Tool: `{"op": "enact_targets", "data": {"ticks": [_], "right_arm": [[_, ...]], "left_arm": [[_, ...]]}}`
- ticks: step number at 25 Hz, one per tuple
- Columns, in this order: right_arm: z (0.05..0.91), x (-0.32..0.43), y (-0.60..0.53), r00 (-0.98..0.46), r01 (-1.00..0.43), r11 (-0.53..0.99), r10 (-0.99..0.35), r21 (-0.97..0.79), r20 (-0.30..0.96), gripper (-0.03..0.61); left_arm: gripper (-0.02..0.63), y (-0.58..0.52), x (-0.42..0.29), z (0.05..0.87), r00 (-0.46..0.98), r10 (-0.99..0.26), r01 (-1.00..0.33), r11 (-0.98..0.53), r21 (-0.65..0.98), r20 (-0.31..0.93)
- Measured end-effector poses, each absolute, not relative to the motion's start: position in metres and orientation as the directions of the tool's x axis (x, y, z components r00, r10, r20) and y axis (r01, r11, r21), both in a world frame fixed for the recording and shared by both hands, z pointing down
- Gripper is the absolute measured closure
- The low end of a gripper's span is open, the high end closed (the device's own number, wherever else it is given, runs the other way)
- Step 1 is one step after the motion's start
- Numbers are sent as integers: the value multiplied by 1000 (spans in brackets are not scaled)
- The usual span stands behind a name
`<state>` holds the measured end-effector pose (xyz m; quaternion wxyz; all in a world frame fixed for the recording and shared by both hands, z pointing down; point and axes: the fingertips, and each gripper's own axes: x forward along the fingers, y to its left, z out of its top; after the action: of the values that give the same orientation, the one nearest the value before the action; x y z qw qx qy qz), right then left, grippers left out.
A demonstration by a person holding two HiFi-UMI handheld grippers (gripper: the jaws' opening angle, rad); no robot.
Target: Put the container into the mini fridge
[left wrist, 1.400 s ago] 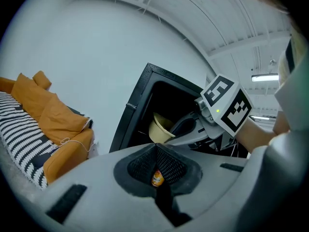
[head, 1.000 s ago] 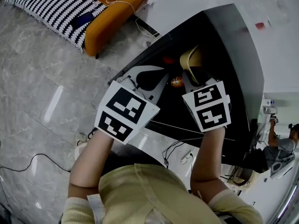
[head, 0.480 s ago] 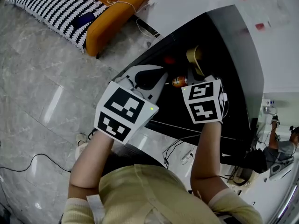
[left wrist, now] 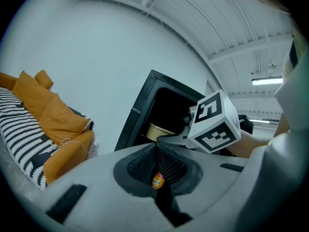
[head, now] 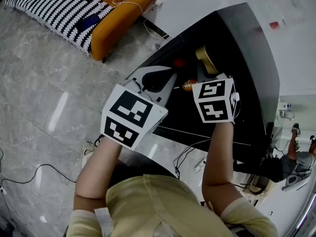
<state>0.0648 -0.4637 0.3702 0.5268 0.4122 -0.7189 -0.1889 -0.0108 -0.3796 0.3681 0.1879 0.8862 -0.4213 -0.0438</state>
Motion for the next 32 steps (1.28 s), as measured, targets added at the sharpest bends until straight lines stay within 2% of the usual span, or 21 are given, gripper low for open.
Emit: {"op": "enact_targets", "data": {"ticks": [5,19,32], "right_arm": [[361,62,-459,-135,-427,539,-832,725,539,440],[334,52,-420,-171,-548,454,-883,702,437,442],[322,46,-366,-241,-705,447,-881,551,407,449]], "left_arm": [[591,-377,-14,365,621,-781,-746,-560,361,71],[591,-345,-35,358,610,-782,-771,-549,322,125],[591,-305,-37,333,634,-759,-763,-583,279,148]]}}
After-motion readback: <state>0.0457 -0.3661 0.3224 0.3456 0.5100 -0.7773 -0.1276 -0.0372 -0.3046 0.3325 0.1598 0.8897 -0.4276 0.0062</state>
